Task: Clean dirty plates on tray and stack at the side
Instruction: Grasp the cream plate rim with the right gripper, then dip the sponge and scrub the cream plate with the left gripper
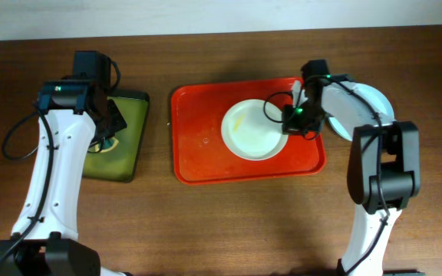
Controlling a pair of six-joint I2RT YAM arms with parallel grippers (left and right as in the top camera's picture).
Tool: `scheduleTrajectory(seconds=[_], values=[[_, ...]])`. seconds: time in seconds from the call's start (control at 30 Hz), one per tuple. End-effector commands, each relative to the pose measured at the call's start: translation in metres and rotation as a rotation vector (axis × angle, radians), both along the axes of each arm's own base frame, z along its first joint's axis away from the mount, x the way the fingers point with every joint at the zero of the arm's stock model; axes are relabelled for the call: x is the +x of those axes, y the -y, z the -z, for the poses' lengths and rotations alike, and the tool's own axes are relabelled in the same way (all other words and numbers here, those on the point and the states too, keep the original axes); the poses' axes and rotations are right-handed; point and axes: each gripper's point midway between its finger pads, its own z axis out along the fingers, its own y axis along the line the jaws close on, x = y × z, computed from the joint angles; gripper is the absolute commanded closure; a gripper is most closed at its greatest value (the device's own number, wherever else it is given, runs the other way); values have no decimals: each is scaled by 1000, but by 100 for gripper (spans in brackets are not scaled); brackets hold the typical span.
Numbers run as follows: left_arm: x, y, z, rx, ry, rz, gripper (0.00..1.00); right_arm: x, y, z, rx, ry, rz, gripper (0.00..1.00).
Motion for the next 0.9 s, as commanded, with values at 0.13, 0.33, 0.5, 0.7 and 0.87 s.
scheduleTrajectory(seconds=[0.13, 0.33, 0.5, 0.7, 0.87], values=[[25, -7, 40, 26, 83, -19, 100, -14, -35, 34, -169, 25, 23, 96], [61, -12, 79, 54, 206, -33, 100, -8, -31, 34, -170, 41, 38, 96], [78, -14, 122, 56, 180, -38, 100, -6, -31, 33, -167, 50, 38, 96], [67, -14, 194, 60, 16, -33, 100, -6, -31, 33, -166, 53, 38, 96], [77, -14, 187, 97, -5, 104, 100, -4, -32, 33, -165, 57, 39, 96]])
